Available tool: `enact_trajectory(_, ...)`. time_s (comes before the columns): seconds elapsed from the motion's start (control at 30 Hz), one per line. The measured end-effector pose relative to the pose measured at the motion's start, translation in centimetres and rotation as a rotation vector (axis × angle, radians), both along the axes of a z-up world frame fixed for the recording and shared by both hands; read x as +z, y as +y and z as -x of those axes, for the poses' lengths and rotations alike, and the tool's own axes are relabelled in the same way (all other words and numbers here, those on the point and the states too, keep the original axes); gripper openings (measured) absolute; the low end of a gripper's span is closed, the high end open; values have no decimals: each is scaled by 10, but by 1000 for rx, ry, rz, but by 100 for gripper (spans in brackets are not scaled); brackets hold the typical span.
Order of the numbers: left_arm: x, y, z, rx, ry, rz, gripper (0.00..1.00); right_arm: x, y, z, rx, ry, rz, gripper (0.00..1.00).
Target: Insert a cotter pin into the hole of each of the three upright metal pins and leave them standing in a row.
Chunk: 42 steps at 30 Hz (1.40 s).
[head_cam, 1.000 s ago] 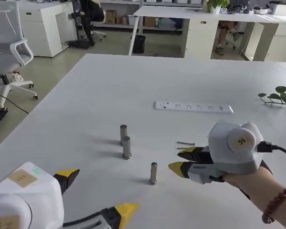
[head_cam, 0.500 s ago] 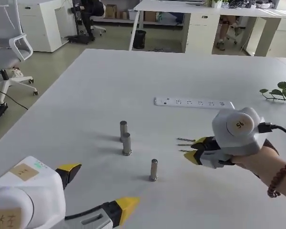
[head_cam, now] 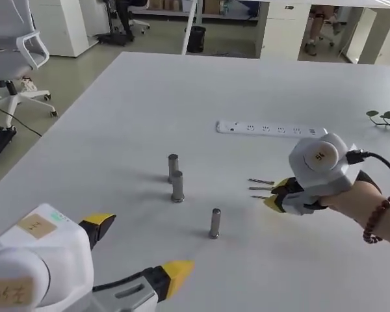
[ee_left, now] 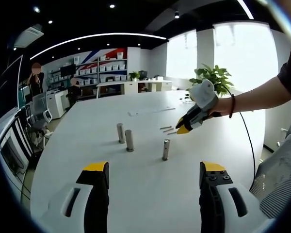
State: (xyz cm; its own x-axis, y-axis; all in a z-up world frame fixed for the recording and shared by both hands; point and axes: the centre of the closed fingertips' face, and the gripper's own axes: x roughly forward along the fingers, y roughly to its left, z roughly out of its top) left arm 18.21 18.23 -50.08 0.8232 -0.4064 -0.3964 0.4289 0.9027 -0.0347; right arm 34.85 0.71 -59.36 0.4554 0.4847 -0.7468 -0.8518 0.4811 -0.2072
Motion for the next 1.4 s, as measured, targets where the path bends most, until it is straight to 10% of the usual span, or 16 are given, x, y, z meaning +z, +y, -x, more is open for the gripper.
enact_trajectory(1.1, -7, 12, -2, 23, 22, 3, 76, -11, 8, -4, 98, 258, 161, 2)
enact_trajectory(1.4, -7, 15, -1, 23, 26, -2, 76, -13, 6, -4, 153, 227, 295, 0)
